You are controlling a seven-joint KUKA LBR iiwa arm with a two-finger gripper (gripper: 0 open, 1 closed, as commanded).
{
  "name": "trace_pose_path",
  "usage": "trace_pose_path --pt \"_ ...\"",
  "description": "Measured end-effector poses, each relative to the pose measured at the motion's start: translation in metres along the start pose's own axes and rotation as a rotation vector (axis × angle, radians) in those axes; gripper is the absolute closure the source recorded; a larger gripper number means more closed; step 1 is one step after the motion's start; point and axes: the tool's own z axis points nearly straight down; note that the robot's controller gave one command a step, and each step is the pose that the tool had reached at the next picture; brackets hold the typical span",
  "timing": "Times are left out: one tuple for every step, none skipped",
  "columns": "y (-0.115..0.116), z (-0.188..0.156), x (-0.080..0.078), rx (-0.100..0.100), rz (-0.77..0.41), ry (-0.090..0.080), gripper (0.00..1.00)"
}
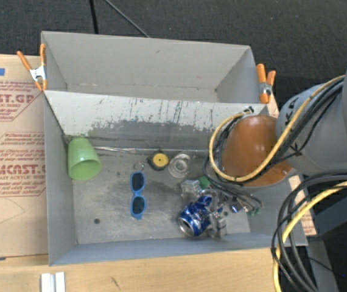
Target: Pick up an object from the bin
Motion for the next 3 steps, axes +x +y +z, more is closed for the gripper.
trace_pose_path --pt "0.001 0.001 0.001 -0.002 0.0 0.005 1.0" --pt "0.001 -0.005 0.001 -0.002 0.001 0.009 1.0" --pt "0.0 -0.105 -0.002 0.001 0.002 0.001 1.0"
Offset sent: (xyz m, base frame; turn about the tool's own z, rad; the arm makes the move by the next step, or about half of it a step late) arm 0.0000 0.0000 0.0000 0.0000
